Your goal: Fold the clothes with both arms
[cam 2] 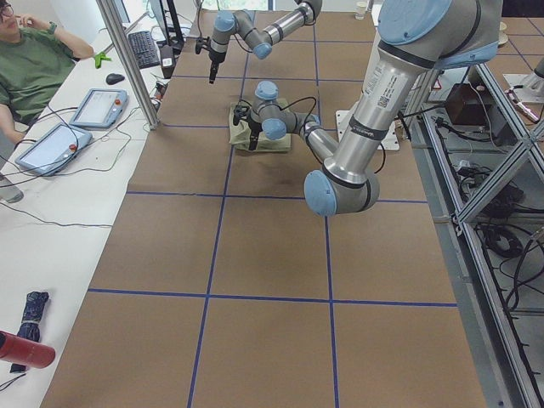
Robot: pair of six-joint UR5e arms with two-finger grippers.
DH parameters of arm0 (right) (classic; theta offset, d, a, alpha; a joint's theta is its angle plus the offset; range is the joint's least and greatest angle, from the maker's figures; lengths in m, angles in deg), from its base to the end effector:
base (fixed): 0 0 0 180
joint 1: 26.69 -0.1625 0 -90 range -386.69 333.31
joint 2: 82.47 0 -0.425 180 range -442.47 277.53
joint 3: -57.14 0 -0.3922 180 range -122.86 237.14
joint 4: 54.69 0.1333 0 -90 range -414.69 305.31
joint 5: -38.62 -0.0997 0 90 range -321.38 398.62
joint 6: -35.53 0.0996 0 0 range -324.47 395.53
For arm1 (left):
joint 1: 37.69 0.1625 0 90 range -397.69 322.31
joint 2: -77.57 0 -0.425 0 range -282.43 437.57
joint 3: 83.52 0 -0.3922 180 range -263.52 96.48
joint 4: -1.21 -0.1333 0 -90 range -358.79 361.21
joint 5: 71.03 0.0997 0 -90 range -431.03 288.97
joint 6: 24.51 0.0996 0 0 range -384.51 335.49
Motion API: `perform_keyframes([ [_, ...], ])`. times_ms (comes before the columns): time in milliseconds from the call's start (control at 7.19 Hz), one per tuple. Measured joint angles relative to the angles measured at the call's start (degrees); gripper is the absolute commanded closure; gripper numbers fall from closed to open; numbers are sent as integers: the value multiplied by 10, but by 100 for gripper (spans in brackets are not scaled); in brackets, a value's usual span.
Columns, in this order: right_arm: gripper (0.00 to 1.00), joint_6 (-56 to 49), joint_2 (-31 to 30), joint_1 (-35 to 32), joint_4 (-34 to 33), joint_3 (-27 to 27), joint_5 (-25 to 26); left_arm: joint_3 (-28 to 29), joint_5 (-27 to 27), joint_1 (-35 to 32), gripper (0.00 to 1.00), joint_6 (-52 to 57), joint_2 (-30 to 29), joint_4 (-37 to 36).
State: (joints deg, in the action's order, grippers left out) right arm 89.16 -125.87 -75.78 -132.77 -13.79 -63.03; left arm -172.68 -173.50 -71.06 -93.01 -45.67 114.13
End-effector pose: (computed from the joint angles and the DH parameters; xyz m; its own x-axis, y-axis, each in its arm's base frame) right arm -0.4354 -0.6754 0.2852 0.7963 0.0321 0.6041 -0.2285 0.9406 0.2512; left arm 0.5238 -0.4788 0.2812 0.5846 0.0435 -0.8102 0.1876 0.9643 0.1871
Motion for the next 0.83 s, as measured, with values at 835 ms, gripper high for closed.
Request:
perform_keyframes([
  [835, 0, 2, 0, 1, 0, 0, -1, 90, 64, -25, 0, 29, -37, -25],
])
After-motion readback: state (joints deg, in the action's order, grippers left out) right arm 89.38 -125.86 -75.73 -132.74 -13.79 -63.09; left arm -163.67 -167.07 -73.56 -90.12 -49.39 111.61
